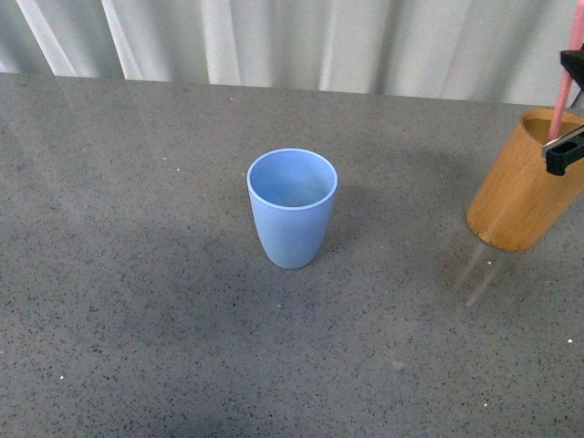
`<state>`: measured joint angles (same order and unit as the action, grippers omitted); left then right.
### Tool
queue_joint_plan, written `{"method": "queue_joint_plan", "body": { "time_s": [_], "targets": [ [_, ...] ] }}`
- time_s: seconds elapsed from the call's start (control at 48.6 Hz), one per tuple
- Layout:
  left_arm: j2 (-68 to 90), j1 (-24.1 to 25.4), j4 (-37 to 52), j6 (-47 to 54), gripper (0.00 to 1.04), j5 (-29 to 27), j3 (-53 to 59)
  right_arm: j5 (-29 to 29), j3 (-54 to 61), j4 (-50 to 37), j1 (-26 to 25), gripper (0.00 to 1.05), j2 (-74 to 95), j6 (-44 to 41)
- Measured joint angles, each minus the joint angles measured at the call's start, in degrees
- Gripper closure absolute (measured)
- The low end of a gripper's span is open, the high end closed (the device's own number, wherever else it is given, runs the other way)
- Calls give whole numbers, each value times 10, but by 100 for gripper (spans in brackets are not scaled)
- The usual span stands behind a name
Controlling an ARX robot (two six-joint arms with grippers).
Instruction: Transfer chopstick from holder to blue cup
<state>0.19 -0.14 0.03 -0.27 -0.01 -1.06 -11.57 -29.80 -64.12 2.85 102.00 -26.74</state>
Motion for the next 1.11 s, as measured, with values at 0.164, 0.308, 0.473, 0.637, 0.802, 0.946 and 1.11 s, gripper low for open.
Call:
{"method": "queue_joint_plan", "body": {
  "time_s": [0.164, 0.308, 0.473, 0.637, 0.802, 0.946, 1.11],
  "targets": [
    [0, 0, 0, 0, 7, 0, 0, 5, 25, -15, -11, 104, -27, 27],
    [0, 0, 0, 0, 7, 0, 0, 19, 42, -21, -17, 104, -74, 79],
    [0, 0, 0, 0, 7, 0, 0, 32, 48, -15, -17, 104, -126, 147],
    [0, 0, 0, 0, 7, 0, 0, 54, 48, 34, -13, 104, -201, 251],
    [0, 0, 0, 0, 7, 0, 0, 69, 31, 125, 3, 104, -280, 373],
    [0, 0, 0, 0, 7, 0, 0, 94, -3, 202, 62, 104, -325, 455],
    [0, 0, 0, 0, 7, 0, 0, 122, -46, 252, 157, 104, -292, 476]
  ]
}}
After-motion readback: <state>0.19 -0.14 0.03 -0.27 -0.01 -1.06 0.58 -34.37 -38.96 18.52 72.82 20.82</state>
